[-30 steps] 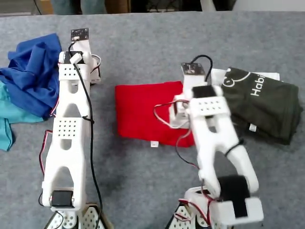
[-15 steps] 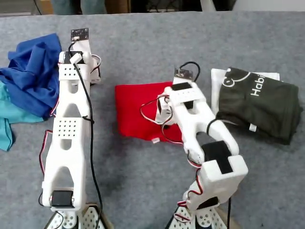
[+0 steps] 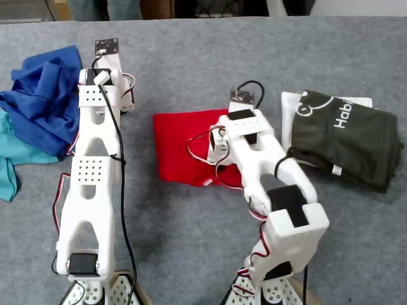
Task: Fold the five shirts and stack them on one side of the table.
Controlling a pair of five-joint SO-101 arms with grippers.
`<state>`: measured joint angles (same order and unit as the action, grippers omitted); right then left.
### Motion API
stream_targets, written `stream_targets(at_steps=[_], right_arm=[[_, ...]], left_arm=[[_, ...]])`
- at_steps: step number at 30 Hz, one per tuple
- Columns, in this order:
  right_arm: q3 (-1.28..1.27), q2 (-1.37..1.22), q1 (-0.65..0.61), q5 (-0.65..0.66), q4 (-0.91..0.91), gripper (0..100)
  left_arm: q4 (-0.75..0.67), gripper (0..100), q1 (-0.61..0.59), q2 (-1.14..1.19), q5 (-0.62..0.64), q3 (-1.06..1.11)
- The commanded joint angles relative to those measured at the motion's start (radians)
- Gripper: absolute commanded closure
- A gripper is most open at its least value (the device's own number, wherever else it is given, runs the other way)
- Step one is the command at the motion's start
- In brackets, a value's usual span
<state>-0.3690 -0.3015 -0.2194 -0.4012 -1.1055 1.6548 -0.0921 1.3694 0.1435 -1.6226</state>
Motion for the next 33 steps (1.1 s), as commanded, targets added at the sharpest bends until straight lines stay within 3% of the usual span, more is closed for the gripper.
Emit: stream_targets(at_steps=[1,8,17,26,33], right_arm=[[-0.001,-0.038,0.034,0.003,0.032,96.7],[0.028,0.113,0.071,0.072,0.002,98.5],[0.257,0.314,0.106,0.393,-0.115,98.5],[0.418,0.302,0.382,0.847,-0.107,98.5],[0.645,0.174,0.615,0.973,-0.127,98.5]], left_arm=[[-0.012,97,0.007,-0.026,0.003,-0.041],[-0.012,97,0.007,-0.026,0.003,-0.041],[-0.011,97,0.005,-0.026,0.008,-0.041],[-0.011,97,-0.008,-0.026,0.011,-0.044],[-0.011,97,-0.008,-0.026,0.011,-0.044]])
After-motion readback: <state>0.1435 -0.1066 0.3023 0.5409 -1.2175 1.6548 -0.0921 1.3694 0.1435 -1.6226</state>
